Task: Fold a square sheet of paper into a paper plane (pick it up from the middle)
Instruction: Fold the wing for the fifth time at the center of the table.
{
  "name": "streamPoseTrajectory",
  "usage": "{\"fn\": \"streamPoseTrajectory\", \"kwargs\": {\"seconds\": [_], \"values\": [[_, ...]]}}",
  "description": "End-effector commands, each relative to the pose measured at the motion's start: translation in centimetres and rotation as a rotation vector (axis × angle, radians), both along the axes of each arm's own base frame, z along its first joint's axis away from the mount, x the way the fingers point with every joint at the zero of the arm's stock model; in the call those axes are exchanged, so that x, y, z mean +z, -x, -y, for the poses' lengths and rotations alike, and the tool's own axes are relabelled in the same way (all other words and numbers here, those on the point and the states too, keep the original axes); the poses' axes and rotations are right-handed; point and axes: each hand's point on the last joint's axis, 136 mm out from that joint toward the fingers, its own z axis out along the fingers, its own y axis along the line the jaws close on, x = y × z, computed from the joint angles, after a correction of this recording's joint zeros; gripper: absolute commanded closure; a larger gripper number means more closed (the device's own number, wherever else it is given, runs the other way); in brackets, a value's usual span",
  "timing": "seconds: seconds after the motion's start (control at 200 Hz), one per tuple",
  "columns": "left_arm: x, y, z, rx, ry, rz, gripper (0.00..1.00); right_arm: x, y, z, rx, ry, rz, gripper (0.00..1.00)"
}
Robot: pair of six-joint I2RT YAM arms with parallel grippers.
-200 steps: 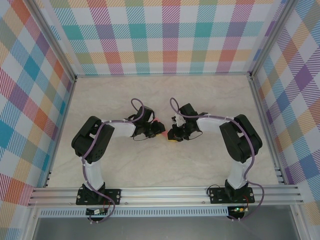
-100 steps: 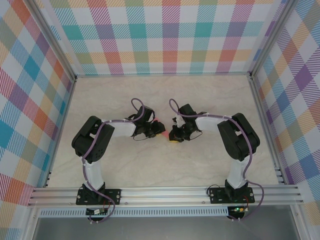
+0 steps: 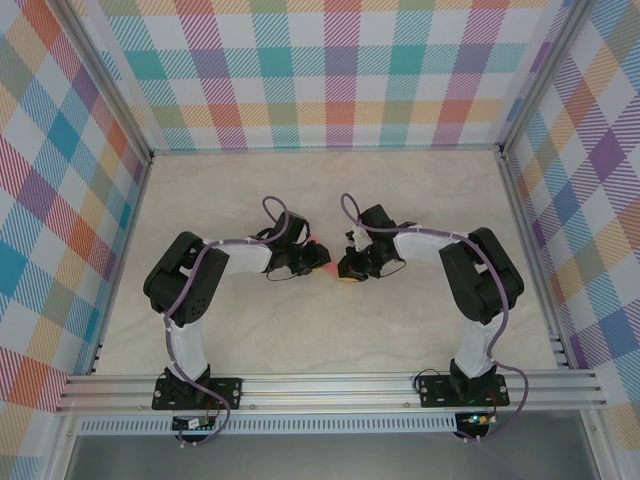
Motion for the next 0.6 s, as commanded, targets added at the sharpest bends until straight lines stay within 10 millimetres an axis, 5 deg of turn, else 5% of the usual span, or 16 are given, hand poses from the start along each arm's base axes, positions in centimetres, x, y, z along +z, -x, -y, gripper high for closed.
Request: {"fn": "streamPoseTrajectory", "kwargs": {"seconds": [0.0, 0.595], "values": [[-5.4, 1.5, -3.1, 0.057, -0.179, -0.101, 0.74, -0.3, -0.2, -0.2, 0.019, -0.001, -0.015, 0.92], [-5.9, 1.6, -3.7, 0.069, -0.214, -0.115, 0.74, -3.9, 2.1, 3.1, -0.008, 0.143, -0.077, 0.92]]}}
